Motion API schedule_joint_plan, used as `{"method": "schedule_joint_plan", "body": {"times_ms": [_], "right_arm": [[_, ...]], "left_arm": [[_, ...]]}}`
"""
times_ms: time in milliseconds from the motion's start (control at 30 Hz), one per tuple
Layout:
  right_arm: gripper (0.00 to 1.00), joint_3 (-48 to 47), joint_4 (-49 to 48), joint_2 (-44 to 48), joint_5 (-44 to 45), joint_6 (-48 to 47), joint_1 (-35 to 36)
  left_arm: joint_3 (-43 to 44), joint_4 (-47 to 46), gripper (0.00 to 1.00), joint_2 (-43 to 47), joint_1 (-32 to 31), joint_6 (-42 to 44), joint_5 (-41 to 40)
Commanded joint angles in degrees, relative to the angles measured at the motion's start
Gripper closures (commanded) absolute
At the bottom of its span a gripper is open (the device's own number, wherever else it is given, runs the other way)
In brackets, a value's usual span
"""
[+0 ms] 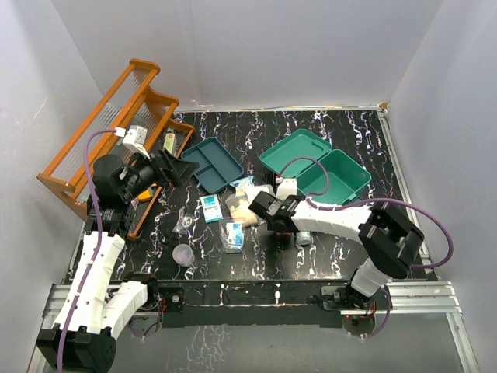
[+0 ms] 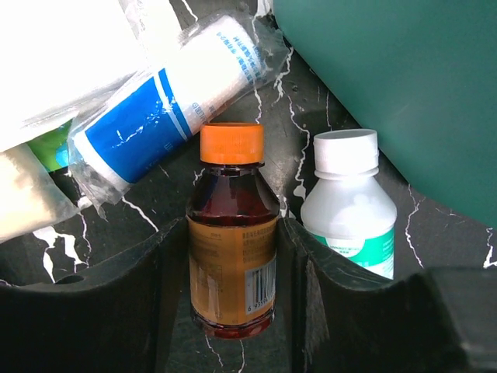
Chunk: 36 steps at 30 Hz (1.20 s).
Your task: Organize the medicine kit
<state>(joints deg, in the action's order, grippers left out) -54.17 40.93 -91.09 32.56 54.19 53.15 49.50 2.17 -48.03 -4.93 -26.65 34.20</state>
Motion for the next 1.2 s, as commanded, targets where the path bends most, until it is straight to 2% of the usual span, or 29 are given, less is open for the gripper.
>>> {"method": "schedule_joint_plan", "body": {"times_ms": [0,267,500,633,733,800,1000,1167], "right_arm": [[0.56,0.3,-3.9,-1.4,0.5,0.3,0.2],[0.67,-1.4,-2.5,3.1,0.2,-3.8,0.2],[0.68,-6.9,-1.7,13.5,1.7,-15.3,-0.2],[0.68,-11.1,-1.6,16.1,2.6,-22.1,-2.4],[0.68,-13.8,-2.0,16.8,4.1,-29.1,-5.7],[0.68,-15.1,-2.5,17.1,4.2,-33.4,-10.3],[0.68,-14.9,-6.7,17.6,-0.2,-47.2,-22.5],[0.68,-14.1,-7.7,16.0,0.6,-51.6,-29.5]], "left_arm": [[0.2,-0.8,0.01,1.2,0.4,0.4,-0.4],[0.6,-0.8,0.01,1.3,0.4,0.4,-0.4],[0.3,-1.0,0.01,1.6,0.4,0.4,-0.5],[0.1,-1.0,0.01,2.1,0.4,0.5,-0.7],[-0.1,-0.6,0.01,2.4,0.4,0.7,-0.9],[-0.2,-0.3,0.01,2.6,0.4,1.0,-1.0],[-0.6,-0.3,0.01,2.9,0.4,1.3,-1.5],[-1.0,-0.3,0.01,3.1,-0.1,1.1,-1.8]]}}
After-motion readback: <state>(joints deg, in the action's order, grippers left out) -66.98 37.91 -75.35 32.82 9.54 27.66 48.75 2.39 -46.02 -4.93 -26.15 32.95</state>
